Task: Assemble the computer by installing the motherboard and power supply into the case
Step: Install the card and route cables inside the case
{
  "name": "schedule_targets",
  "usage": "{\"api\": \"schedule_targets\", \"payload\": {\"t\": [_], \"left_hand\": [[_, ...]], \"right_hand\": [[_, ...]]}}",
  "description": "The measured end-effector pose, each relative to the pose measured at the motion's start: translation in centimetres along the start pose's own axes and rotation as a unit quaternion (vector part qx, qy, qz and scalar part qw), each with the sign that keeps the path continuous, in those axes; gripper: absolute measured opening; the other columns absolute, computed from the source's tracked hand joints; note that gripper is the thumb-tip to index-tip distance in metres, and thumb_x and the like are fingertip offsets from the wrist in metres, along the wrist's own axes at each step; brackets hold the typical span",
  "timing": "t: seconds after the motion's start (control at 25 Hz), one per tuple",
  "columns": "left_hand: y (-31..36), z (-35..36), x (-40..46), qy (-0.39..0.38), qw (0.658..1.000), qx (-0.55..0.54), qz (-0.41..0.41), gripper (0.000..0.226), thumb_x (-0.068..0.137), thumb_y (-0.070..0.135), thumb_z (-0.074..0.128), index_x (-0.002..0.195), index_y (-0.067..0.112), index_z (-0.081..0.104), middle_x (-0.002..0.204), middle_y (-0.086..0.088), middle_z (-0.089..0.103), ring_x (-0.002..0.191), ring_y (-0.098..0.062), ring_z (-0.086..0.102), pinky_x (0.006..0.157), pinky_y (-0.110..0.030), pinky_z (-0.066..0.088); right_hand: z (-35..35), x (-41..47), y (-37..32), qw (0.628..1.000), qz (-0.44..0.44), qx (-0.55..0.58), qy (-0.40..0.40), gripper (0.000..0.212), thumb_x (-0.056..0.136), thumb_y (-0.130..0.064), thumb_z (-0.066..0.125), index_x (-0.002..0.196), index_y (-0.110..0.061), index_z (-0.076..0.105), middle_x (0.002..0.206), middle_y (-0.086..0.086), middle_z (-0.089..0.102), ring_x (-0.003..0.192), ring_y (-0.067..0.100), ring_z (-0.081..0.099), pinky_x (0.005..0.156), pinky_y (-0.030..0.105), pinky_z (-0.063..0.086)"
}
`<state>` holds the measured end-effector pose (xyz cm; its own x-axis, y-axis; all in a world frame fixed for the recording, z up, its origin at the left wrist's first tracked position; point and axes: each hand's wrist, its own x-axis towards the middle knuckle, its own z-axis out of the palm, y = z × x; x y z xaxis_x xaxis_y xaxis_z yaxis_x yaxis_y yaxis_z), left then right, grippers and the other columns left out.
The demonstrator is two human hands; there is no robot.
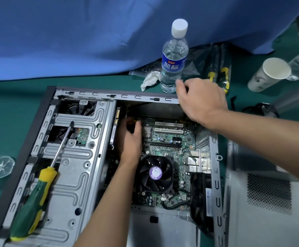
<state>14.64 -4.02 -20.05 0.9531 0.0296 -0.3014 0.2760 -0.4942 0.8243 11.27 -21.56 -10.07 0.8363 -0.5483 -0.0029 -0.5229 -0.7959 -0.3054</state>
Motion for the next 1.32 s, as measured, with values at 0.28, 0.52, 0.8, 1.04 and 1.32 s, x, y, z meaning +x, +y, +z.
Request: {"api": "schedule_targets", "payload": {"t": [0.28, 0.52, 0.8, 1.04, 1.32], "left_hand": [[-0.3, 0.9, 0.9, 0.044, 0.998, -0.033, 0.036, 0.034, 0.093, 0.02, 0.067, 0.12, 0.001, 0.064, 0.119, -0.013, 0.067, 0.107, -0.018, 0.06, 0.081, -0.01, 0.034], [-0.4, 1.5, 1.1, 0.062, 0.997, -0.004, 0.049, 0.034, 0.093, 0.017, 0.066, 0.121, -0.003, 0.064, 0.119, -0.017, 0.067, 0.113, -0.027, 0.061, 0.09, -0.021, 0.04], [-0.7, 2.0, 1.2, 0.058, 0.997, -0.043, 0.012, 0.029, 0.091, 0.018, 0.067, 0.115, 0.001, 0.068, 0.11, -0.016, 0.07, 0.103, -0.029, 0.065, 0.075, -0.01, 0.035], [-0.8, 1.3, 1.3, 0.019, 0.992, -0.122, -0.012, 0.043, 0.097, 0.032, 0.06, 0.129, 0.003, 0.058, 0.125, -0.019, 0.063, 0.111, -0.026, 0.061, 0.093, -0.021, 0.045], [-0.6, 1.6, 1.8, 0.047, 0.998, -0.002, 0.034, 0.034, 0.096, 0.026, 0.063, 0.119, 0.001, 0.062, 0.114, -0.016, 0.067, 0.107, -0.03, 0.063, 0.095, -0.034, 0.048]], "right_hand": [[-0.1, 0.0, 0.2, 1.0, 0.002, -0.003, -0.006, 0.054, 0.102, -0.048, 0.028, 0.061, -0.018, 0.046, 0.061, 0.001, 0.052, 0.063, 0.03, 0.051, 0.062, 0.035, 0.033], [-0.1, 0.1, 0.0, 1.0, 0.002, 0.001, -0.006, 0.053, 0.102, -0.048, 0.027, 0.061, -0.019, 0.045, 0.062, 0.002, 0.054, 0.065, 0.032, 0.054, 0.063, 0.035, 0.034], [-0.3, 0.0, 0.1, 1.0, 0.007, 0.002, -0.012, 0.052, 0.101, -0.048, 0.027, 0.062, -0.018, 0.044, 0.064, 0.004, 0.054, 0.067, 0.033, 0.054, 0.065, 0.036, 0.035], [-0.2, 0.1, -0.2, 1.0, 0.01, 0.006, -0.013, 0.05, 0.101, -0.048, 0.028, 0.069, -0.018, 0.052, 0.069, 0.005, 0.055, 0.069, 0.033, 0.051, 0.066, 0.036, 0.035], [-0.2, 0.2, -0.1, 1.0, 0.009, 0.005, -0.01, 0.051, 0.101, -0.049, 0.028, 0.069, -0.018, 0.054, 0.065, 0.002, 0.052, 0.067, 0.031, 0.05, 0.065, 0.035, 0.033]]}}
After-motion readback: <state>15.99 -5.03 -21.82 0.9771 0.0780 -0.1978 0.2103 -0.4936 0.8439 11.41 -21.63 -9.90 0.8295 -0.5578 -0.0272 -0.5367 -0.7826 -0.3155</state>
